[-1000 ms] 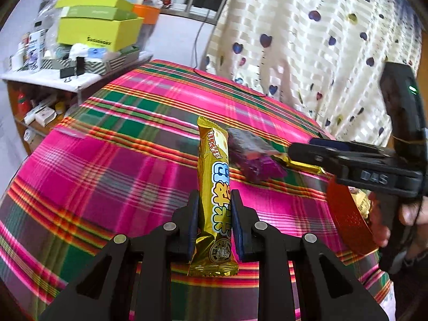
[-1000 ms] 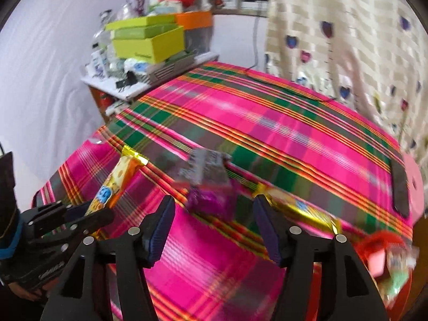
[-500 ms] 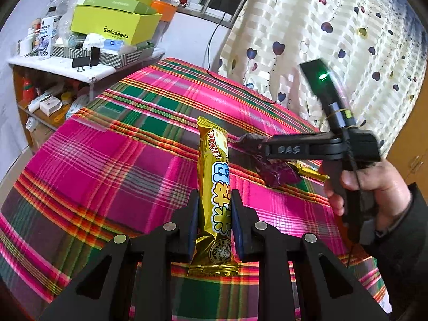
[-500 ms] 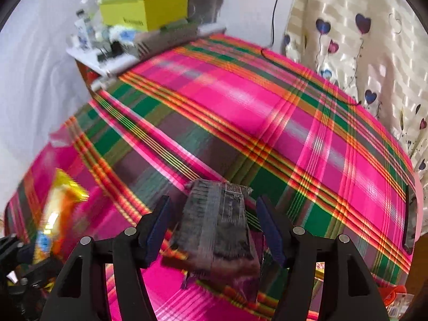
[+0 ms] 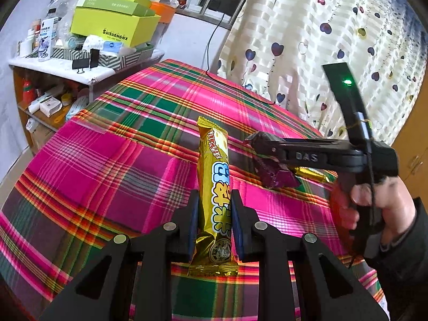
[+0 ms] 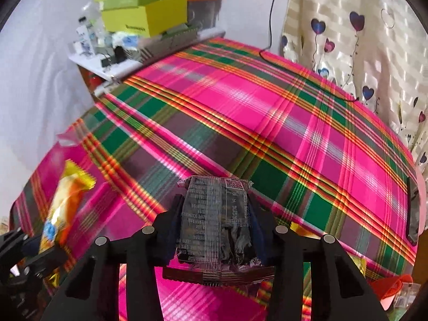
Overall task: Organize snacks
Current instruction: 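Grasp the dark clear snack packet with the right tool while the left tool holds the wafer bar, then carry the dark packet with the right tool while the left tool carries the wafer bar to the basket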
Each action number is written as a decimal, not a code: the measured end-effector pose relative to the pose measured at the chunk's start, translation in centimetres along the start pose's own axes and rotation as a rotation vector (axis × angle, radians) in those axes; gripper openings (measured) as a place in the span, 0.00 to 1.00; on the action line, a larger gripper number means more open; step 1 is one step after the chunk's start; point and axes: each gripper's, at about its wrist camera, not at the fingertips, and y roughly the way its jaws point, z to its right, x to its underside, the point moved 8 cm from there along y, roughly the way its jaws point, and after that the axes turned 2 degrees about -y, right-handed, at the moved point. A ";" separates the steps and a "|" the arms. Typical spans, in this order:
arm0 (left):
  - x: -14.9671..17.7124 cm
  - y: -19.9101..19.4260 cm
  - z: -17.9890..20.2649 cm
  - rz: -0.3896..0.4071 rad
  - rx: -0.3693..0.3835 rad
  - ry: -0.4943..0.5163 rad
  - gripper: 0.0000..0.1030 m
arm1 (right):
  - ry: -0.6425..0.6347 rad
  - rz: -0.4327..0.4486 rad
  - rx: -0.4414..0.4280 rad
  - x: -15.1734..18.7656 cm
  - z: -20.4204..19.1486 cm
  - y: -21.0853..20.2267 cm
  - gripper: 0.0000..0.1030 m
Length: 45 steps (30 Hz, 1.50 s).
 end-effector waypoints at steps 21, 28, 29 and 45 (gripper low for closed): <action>0.9 -3.0 9.2 0.012 0.045 0.152 0.22 | 0.141 0.226 -0.046 8.6 2.2 -15.1 0.42; 1.7 -3.5 12.7 -0.002 0.082 0.216 0.22 | 0.204 0.279 -0.032 12.0 4.1 -18.8 0.42; 1.8 -3.5 13.2 -0.005 0.088 0.225 0.22 | 0.213 0.287 -0.029 12.6 4.3 -19.4 0.42; 4.1 -3.9 19.9 -0.043 0.186 0.333 0.23 | 0.332 0.346 0.037 18.3 8.9 -24.4 0.42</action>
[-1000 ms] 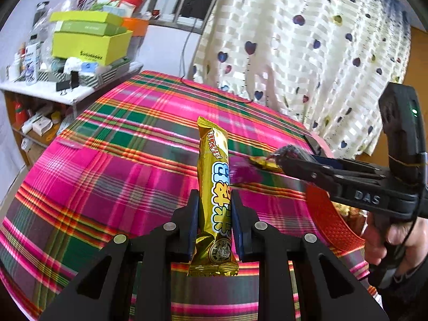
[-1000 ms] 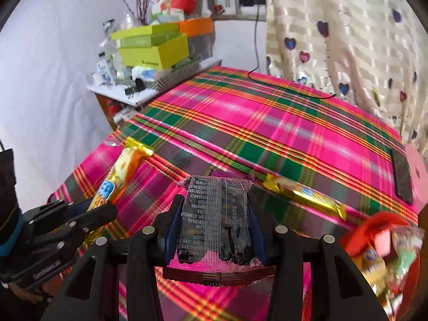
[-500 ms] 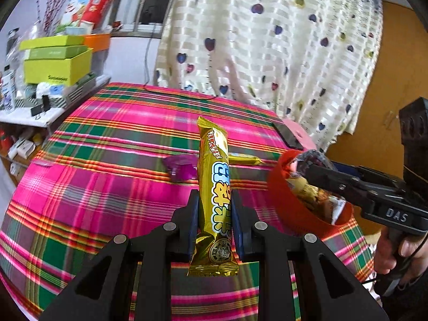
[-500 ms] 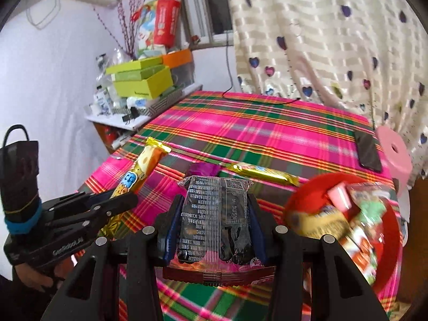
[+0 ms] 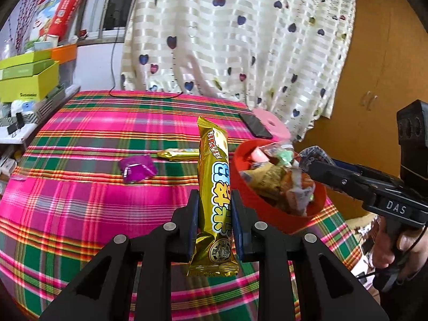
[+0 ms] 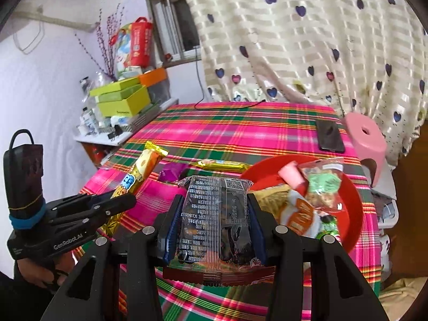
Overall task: Organize snacks
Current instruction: 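Carry the dark packet with the right tool while the left tool carries the wafer bar to the basket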
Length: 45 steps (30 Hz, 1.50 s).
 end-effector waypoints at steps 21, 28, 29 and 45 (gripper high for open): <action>0.2 2.6 5.0 -0.057 0.052 0.079 0.23 | 0.119 0.042 0.079 1.1 7.1 -2.8 0.42; 0.1 3.7 6.0 -0.074 0.068 0.091 0.23 | 0.143 0.043 0.100 1.5 8.6 -3.1 0.42; 0.0 3.8 6.2 -0.076 0.070 0.092 0.23 | 0.147 0.043 0.102 1.5 8.8 -3.1 0.42; -1.1 6.2 6.3 -0.097 0.073 0.064 0.23 | 0.209 0.035 0.138 2.0 12.4 -2.3 0.42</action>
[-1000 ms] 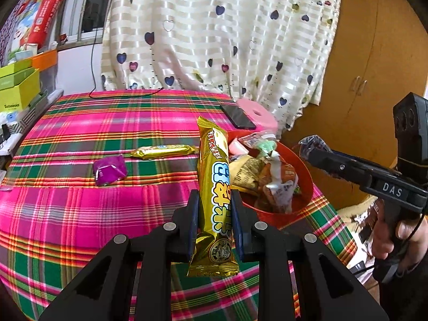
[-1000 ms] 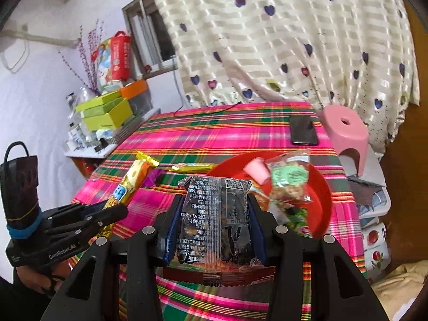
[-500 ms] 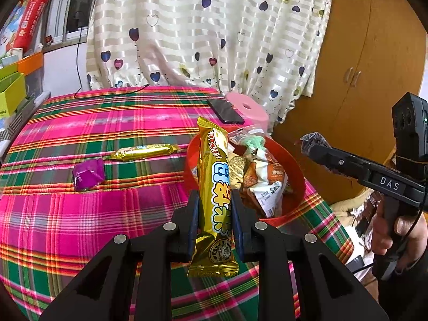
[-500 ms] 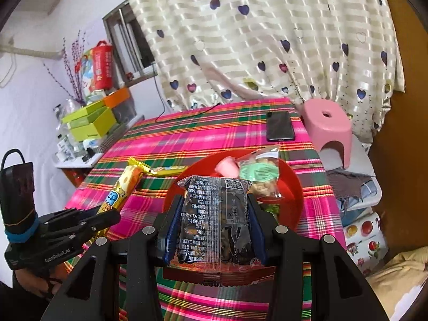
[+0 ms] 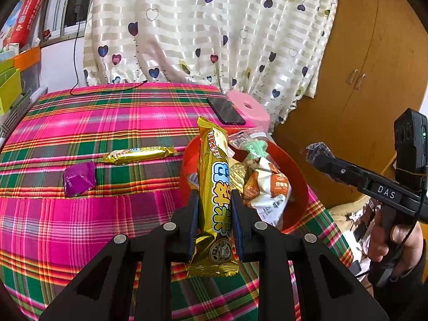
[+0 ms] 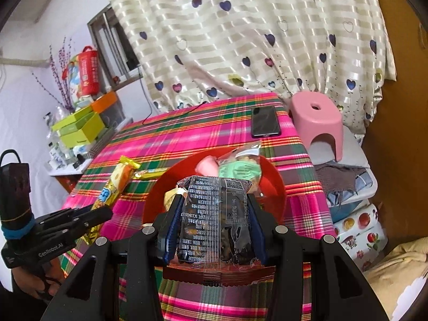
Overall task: Organize snacks
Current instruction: 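Carry the dark packet with the right tool while the left tool carries the wafer bar to the basket, then release the dark packet with the right tool while the left tool drops the wafer bar into the basket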
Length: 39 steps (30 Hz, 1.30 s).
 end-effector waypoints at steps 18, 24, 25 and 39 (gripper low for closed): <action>-1.4 3.5 -0.3 -0.036 0.008 0.000 0.23 | 0.089 -0.048 0.008 -1.1 3.5 6.4 0.43; -1.9 4.4 -0.3 -0.044 0.014 0.000 0.23 | 0.110 -0.066 0.004 -1.0 4.2 7.6 0.46; -1.9 4.6 -0.2 -0.045 0.015 0.000 0.23 | 0.106 -0.063 0.001 -1.0 4.2 7.5 0.49; -3.4 8.4 -0.3 -0.101 -0.014 0.085 0.23 | 0.095 -0.060 -0.035 -0.6 3.5 6.8 0.52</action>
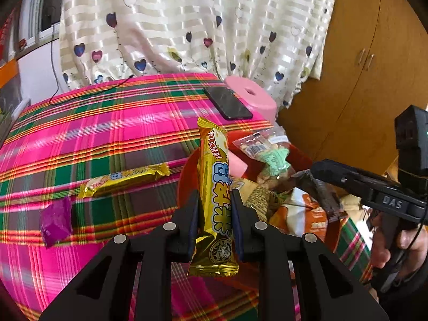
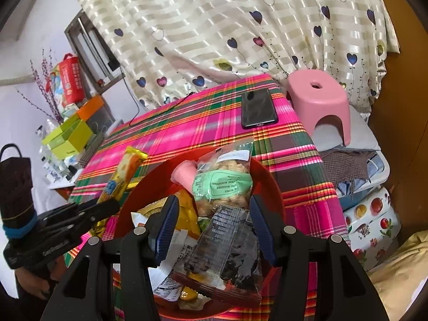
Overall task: Organize snacks
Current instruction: 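Release the dark packet with the right tool while the left tool drops the wafer bar into the basket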
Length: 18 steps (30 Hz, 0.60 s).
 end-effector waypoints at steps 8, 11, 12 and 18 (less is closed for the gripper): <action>-0.2 1.1 0.5 -0.032 0.058 -0.036 0.24 | 0.007 -0.006 -0.003 0.2 0.3 0.0 0.52; -0.3 1.1 0.6 -0.028 0.054 -0.039 0.35 | 0.005 -0.008 -0.010 0.3 0.3 0.0 0.52; -0.4 0.9 0.6 -0.020 0.054 -0.038 0.41 | 0.004 -0.009 -0.011 0.3 0.3 0.0 0.52; -1.1 -0.5 -0.4 0.035 0.038 -0.070 0.44 | -0.005 -0.004 -0.018 0.2 -0.1 -0.3 0.52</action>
